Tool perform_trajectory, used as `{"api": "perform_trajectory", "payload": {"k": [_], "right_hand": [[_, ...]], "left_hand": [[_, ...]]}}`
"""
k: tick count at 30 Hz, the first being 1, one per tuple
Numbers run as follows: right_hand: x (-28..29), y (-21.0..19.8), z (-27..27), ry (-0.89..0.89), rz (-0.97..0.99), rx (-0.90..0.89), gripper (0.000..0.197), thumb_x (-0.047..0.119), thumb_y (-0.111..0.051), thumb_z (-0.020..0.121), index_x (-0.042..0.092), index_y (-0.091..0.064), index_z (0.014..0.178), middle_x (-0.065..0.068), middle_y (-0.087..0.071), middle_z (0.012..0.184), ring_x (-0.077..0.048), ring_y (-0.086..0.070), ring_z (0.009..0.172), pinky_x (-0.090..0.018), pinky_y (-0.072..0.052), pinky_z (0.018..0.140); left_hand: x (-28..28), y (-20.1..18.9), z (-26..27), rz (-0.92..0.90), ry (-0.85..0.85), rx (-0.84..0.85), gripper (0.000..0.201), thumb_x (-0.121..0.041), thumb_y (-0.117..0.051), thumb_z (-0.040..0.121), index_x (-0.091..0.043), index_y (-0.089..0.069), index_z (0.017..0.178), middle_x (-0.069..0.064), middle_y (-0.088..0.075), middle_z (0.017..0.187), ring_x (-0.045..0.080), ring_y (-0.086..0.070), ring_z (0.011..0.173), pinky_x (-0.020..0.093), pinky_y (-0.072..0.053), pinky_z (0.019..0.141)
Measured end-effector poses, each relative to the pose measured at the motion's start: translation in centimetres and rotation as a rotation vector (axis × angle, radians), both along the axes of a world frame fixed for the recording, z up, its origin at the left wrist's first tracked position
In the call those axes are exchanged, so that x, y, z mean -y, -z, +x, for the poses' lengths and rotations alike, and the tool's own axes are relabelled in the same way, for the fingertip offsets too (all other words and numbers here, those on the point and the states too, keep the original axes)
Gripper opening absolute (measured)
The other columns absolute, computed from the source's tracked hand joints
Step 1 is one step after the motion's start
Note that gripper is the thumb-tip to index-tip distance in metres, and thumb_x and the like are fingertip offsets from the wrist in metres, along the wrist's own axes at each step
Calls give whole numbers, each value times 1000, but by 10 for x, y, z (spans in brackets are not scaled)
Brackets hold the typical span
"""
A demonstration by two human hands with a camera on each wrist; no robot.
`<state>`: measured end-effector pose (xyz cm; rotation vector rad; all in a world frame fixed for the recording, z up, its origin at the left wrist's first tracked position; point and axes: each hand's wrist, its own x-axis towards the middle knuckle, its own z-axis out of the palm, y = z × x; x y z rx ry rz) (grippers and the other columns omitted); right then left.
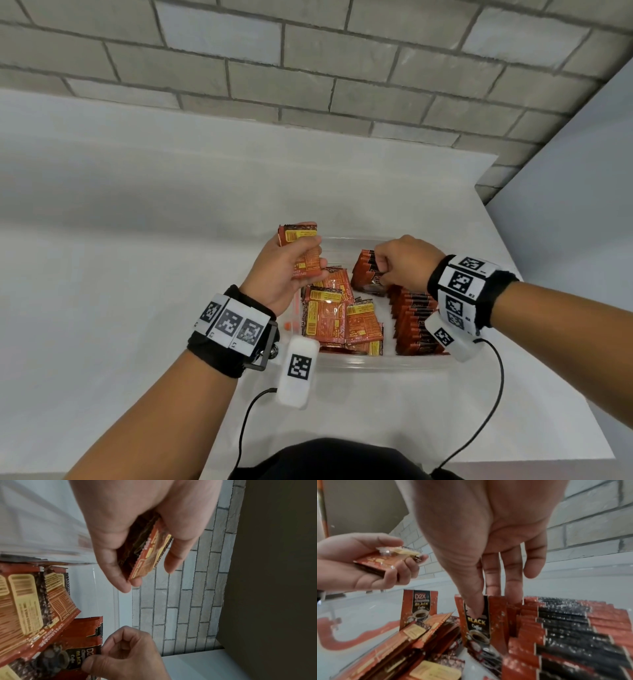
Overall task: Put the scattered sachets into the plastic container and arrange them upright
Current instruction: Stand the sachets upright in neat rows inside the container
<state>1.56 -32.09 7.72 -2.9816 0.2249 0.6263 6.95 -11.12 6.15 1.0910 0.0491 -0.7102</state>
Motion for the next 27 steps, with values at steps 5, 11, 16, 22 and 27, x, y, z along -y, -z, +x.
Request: {"api": "perform_trajectory", "payload": {"k": [5,11,16,22,27], "right_hand": [[-3,3,4,-24,-95,-22,25,24,-66,85,26,-45,72,7,-50,75,-18,-53,75,-22,-30,50],[-6,5,7,-34,-134,-64,11,12,-61,83,4,-64,90,-11,-66,90,-20,-53,68,-22,-31,48],[-7,8,10,-62,-161,-76,19,5,-57,80,0,-67,94,-14,-68,95,-20,-49,66,-22,-30,48],[-10,10,10,-120,-220,-65,17,-1,-51,81,3,-64,92,-6,-56,81,-22,-52,67,-23,-33,49],[-7,7,9,-138,-219,-25,8,6,-55,84,8,-59,91,-4,-55,80,-21,-51,68,-23,-30,46]], "left_hand": [[0,-2,1,5,1,3,10,-11,-62,90,-10,-58,98,7,-62,81,19,-65,69,37,-59,71],[-2,-1,2,3,7,3,9,-11,-62,89,-11,-58,97,7,-61,81,20,-64,69,38,-58,71],[-2,0,2,11,3,1,8,-12,-62,89,-12,-59,97,7,-62,80,20,-65,69,40,-57,75],[-1,-1,0,6,9,3,8,-12,-62,89,-12,-59,96,6,-63,77,18,-65,67,37,-58,70],[0,-1,1,10,11,9,6,-12,-62,90,-12,-59,95,6,-63,77,18,-65,67,38,-58,70]]}}
